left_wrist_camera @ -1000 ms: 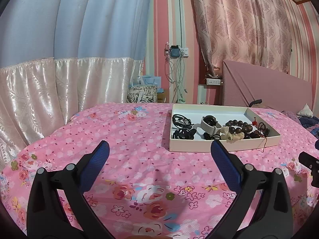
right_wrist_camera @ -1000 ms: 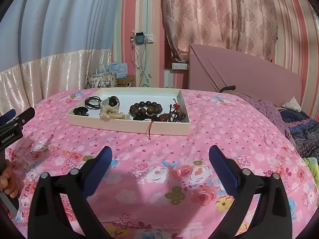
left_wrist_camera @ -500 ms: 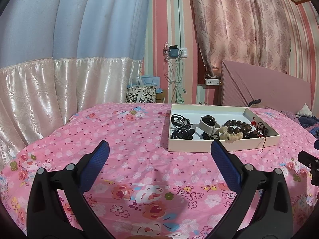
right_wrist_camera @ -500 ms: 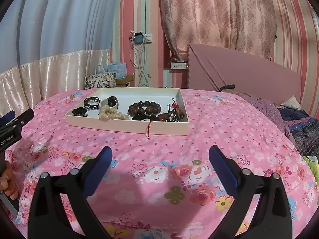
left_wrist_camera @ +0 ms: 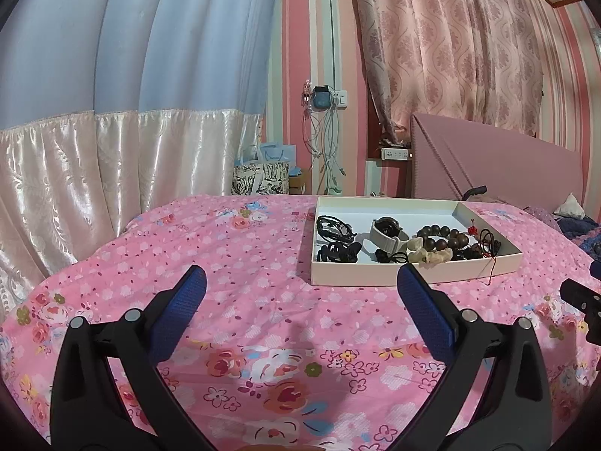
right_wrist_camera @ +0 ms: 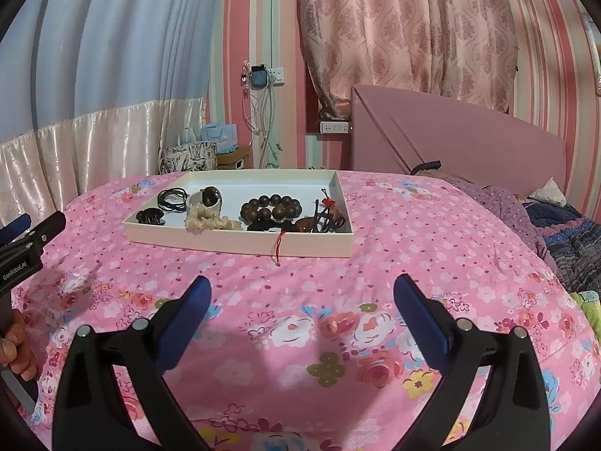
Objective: Organize jewelry
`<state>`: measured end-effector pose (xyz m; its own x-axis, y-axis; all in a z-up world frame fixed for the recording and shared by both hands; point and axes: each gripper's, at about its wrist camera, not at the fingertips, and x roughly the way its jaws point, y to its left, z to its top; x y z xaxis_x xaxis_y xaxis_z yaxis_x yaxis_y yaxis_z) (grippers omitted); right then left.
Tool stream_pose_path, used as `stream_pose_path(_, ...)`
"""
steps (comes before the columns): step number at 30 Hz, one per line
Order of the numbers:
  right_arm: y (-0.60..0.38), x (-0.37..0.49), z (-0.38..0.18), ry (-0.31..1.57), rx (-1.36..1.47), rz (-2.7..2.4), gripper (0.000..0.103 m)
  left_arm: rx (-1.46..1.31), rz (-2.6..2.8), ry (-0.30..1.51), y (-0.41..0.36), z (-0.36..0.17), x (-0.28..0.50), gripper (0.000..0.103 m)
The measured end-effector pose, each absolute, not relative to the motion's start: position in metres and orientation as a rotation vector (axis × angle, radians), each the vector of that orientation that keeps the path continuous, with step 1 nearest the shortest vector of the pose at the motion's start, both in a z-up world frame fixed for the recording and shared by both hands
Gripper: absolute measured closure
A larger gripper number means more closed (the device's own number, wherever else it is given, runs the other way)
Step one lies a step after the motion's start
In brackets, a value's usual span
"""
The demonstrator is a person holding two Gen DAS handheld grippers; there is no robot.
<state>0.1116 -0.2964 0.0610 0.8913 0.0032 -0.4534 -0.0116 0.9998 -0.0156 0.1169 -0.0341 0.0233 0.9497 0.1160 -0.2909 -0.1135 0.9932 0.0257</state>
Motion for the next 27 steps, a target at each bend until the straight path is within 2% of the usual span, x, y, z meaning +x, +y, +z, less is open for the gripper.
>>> stream_pose_path(27, -0.3008, 0.1059, 0.0631, 0.437, 0.005, 0.000, 0.005, 0.014, 0.104, 0.302, -0.0362, 0.0216, 0.1181, 0.003)
